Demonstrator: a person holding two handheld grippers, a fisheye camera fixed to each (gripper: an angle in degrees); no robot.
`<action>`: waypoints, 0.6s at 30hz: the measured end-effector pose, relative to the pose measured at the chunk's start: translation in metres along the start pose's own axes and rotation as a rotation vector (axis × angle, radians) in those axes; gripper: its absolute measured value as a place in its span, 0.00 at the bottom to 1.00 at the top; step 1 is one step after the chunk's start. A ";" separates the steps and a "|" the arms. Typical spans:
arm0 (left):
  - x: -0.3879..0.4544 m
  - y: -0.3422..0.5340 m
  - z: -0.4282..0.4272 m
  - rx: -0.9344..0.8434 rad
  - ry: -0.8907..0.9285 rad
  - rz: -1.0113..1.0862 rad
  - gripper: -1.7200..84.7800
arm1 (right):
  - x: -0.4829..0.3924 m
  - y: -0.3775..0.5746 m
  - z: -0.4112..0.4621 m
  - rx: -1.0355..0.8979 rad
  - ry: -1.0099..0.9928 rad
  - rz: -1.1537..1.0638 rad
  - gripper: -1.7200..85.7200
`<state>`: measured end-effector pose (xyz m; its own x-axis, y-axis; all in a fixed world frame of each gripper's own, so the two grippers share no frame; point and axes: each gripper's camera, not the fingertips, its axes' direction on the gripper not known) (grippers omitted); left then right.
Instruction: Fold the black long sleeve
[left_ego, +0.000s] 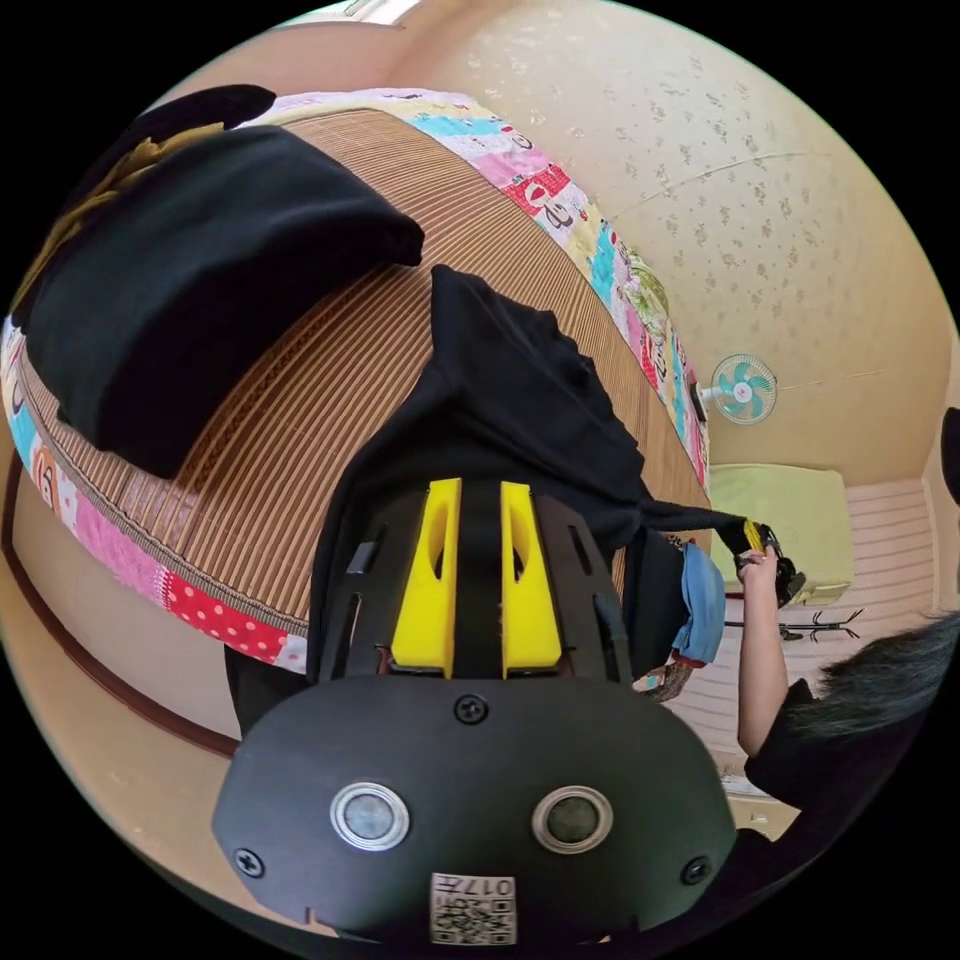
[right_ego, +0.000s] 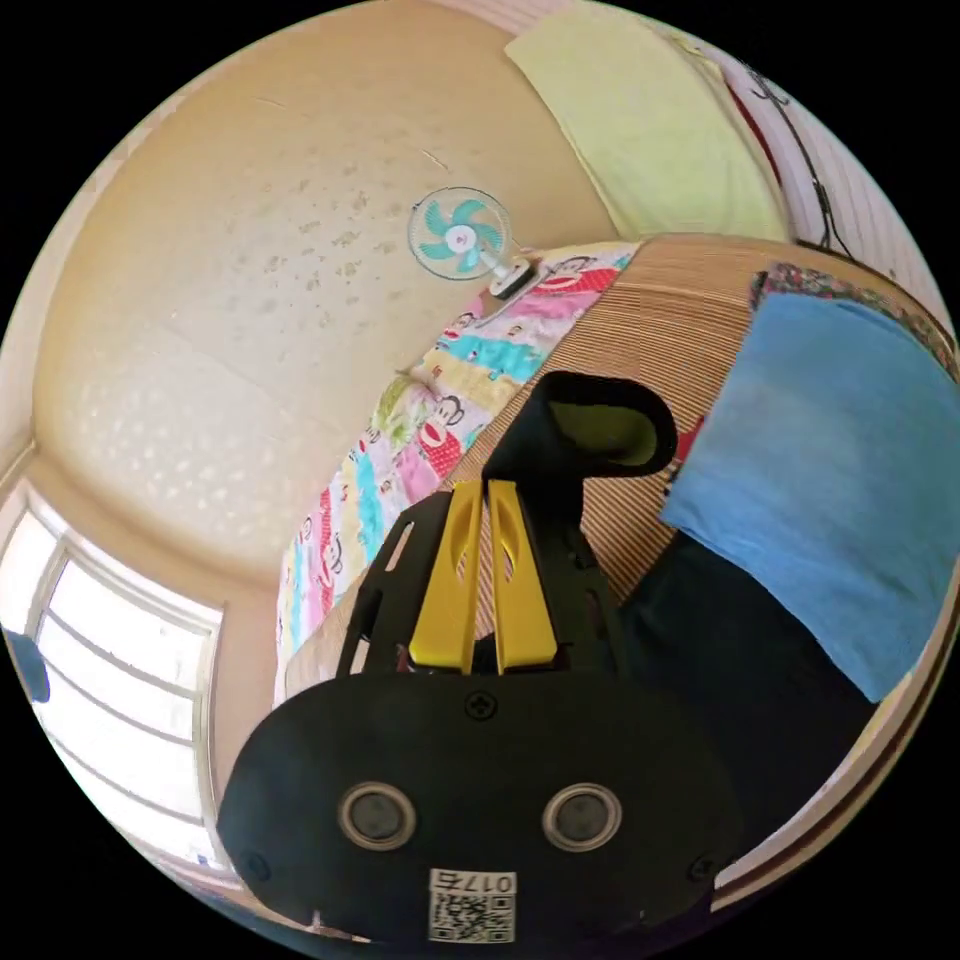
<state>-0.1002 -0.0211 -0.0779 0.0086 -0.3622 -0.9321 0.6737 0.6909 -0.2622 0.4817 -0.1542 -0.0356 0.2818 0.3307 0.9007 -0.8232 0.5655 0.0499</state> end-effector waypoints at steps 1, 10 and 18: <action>-0.002 0.000 -0.004 0.006 0.005 -0.004 0.11 | -0.055 0.021 0.002 -0.021 -0.110 -0.130 0.04; -0.051 0.021 -0.031 0.049 0.019 -0.118 0.12 | -0.258 0.359 0.151 -0.893 -0.286 -0.632 0.06; -0.023 -0.012 -0.004 0.003 0.034 0.145 0.13 | -0.181 0.382 0.090 -0.706 0.159 -0.759 0.10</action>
<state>-0.1116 -0.0189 -0.0537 0.0810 -0.2367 -0.9682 0.6694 0.7326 -0.1231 0.0721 -0.0659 -0.1403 0.7075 -0.2287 0.6687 0.0566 0.9615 0.2690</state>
